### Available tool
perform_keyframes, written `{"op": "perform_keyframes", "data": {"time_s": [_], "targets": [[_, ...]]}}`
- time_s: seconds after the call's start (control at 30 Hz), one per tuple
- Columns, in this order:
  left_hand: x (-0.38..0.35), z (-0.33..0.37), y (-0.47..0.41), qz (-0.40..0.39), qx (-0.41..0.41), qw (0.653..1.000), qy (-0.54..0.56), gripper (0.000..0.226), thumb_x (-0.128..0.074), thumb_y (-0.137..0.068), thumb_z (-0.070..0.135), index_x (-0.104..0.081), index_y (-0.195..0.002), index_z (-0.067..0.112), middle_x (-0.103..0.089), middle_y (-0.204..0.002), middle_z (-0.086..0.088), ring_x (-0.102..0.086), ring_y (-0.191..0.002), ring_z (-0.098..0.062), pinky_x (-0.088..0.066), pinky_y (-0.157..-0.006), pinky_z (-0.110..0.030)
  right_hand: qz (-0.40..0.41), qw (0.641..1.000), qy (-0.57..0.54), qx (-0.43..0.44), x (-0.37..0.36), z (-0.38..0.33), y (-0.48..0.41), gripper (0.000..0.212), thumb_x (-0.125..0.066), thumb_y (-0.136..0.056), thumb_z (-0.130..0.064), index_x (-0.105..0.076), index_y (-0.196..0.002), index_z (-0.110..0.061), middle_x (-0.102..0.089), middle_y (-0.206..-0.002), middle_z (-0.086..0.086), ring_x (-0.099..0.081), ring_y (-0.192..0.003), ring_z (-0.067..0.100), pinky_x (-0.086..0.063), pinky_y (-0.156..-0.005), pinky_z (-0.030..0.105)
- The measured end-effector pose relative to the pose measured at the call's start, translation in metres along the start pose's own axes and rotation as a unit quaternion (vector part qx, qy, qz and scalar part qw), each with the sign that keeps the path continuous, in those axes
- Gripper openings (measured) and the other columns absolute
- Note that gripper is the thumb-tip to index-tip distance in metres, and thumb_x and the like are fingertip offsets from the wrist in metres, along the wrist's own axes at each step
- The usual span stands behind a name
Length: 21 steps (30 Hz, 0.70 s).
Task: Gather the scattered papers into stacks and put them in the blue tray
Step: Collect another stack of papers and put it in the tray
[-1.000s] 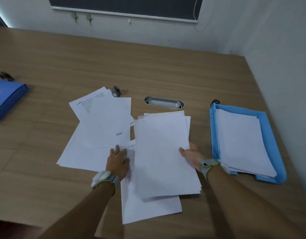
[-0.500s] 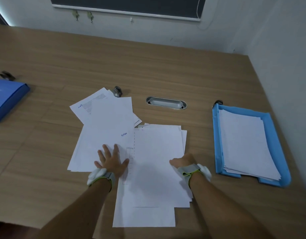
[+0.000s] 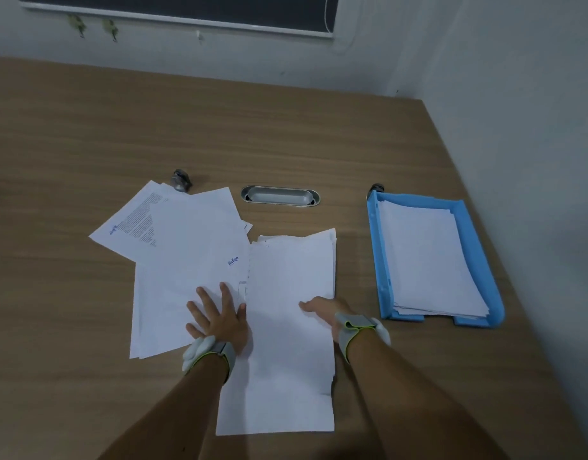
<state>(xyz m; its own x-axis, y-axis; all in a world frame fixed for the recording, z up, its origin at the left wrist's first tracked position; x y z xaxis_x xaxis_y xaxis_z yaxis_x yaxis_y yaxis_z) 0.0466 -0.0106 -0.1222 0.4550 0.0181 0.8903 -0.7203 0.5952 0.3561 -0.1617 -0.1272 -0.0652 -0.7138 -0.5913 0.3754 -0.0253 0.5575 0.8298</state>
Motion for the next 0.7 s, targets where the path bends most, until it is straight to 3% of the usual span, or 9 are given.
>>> {"op": "perform_keyframes", "data": {"time_s": [0.13,0.2,0.3,0.4,0.47,0.53,0.57,0.63,0.7], "targets": [[-0.002,0.000,-0.002,-0.019,0.020,1.000,0.003,0.064,-0.030,-0.102,0.052,-0.006,-0.160,0.037,0.011,-0.169,-0.009,0.007,-0.155,-0.041,-0.012,-0.119,-0.065,0.039,0.996,0.079,-0.010,0.013,0.005,0.003,0.051,-0.062,-0.092,-0.028,-0.048,-0.131,0.002,-0.053,-0.135,0.013,-0.055,-0.121,0.027,-0.045,-0.102,0.034],[0.001,0.002,-0.002,-0.016,0.029,0.999,0.010,0.061,-0.030,-0.102,0.052,-0.009,-0.158,0.039,0.008,-0.170,-0.006,0.006,-0.155,-0.038,-0.013,-0.120,-0.062,0.042,0.998,0.049,-0.008,0.020,0.013,0.002,0.059,-0.066,-0.088,-0.025,-0.042,-0.135,0.002,-0.052,-0.135,0.014,-0.054,-0.120,0.030,-0.046,-0.098,0.036],[0.022,0.013,0.003,0.004,0.067,0.993,0.095,0.060,-0.037,-0.097,0.059,-0.032,-0.153,0.037,-0.008,-0.169,-0.006,-0.004,-0.155,-0.035,-0.014,-0.119,-0.060,0.033,0.998,-0.032,0.033,0.031,0.019,-0.002,0.080,-0.072,-0.082,-0.029,-0.028,-0.144,-0.002,-0.041,-0.145,0.012,-0.045,-0.128,0.030,-0.041,-0.101,0.038],[0.053,0.032,0.008,0.051,0.045,0.977,0.200,0.082,-0.041,-0.083,0.079,-0.050,-0.144,0.025,-0.035,-0.158,-0.010,-0.028,-0.147,-0.035,-0.023,-0.116,-0.060,0.010,0.991,-0.119,0.065,0.042,0.011,-0.003,0.103,-0.077,-0.078,-0.039,-0.012,-0.150,-0.006,-0.027,-0.155,0.008,-0.032,-0.139,0.027,-0.031,-0.112,0.039],[0.069,0.059,0.009,-0.005,-0.049,0.944,0.326,0.083,-0.048,-0.074,0.086,-0.060,-0.130,0.027,-0.060,-0.136,0.000,-0.052,-0.131,-0.029,-0.040,-0.110,-0.053,0.010,0.981,-0.169,0.100,0.056,-0.001,-0.001,0.113,-0.084,-0.067,-0.044,-0.015,-0.150,-0.009,-0.032,-0.153,0.008,-0.038,-0.136,0.028,-0.034,-0.112,0.045],[0.088,0.082,0.011,-0.098,-0.076,0.874,0.470,0.068,-0.064,-0.066,0.082,-0.069,-0.108,0.028,-0.073,-0.108,0.010,-0.069,-0.109,-0.025,-0.055,-0.092,-0.041,0.003,0.971,-0.201,0.132,0.067,-0.018,0.004,0.120,-0.087,-0.052,-0.048,-0.025,-0.147,-0.010,-0.042,-0.147,0.007,-0.047,-0.130,0.029,-0.040,-0.108,0.049],[0.099,0.094,0.012,-0.115,-0.084,0.851,0.506,0.061,-0.072,-0.063,0.076,-0.073,-0.099,0.027,-0.077,-0.098,0.009,-0.073,-0.100,-0.023,-0.059,-0.084,-0.037,0.003,0.966,-0.214,0.148,0.073,-0.026,0.008,0.119,-0.088,-0.048,-0.047,-0.029,-0.145,-0.011,-0.046,-0.144,0.007,-0.050,-0.127,0.029,-0.042,-0.106,0.050],[0.124,0.113,0.012,-0.080,-0.118,0.840,0.524,0.048,-0.080,-0.062,0.068,-0.077,-0.088,0.027,-0.080,-0.087,0.011,-0.077,-0.087,-0.016,-0.063,-0.073,-0.032,0.025,0.955,-0.231,0.183,0.086,-0.041,0.014,0.105,-0.088,-0.056,-0.041,-0.035,-0.142,-0.010,-0.052,-0.137,0.006,-0.054,-0.121,0.028,-0.045,-0.104,0.048],[0.147,0.127,0.010,-0.020,-0.157,0.823,0.545,0.043,-0.084,-0.067,0.059,-0.078,-0.092,0.026,-0.080,-0.090,0.011,-0.077,-0.084,-0.012,-0.064,-0.073,-0.031,0.072,0.936,-0.251,0.238,0.100,-0.058,0.023,0.066,-0.085,-0.069,-0.028,-0.052,-0.124,-0.011,-0.063,-0.119,0.002,-0.063,-0.105,0.020,-0.055,-0.088,0.033]]}}
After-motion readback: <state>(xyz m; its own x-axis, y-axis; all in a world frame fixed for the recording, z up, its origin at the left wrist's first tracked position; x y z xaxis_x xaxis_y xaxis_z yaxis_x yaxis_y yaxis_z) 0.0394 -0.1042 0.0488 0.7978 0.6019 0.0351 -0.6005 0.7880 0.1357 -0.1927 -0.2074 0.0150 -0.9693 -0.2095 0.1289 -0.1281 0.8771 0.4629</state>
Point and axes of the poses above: each hand's wrist, its own y-axis away from the middle knuckle, its own x-axis out of the back of the hand, z = x × y, the point moved 6 cm from there along -y, towards the middle knuckle
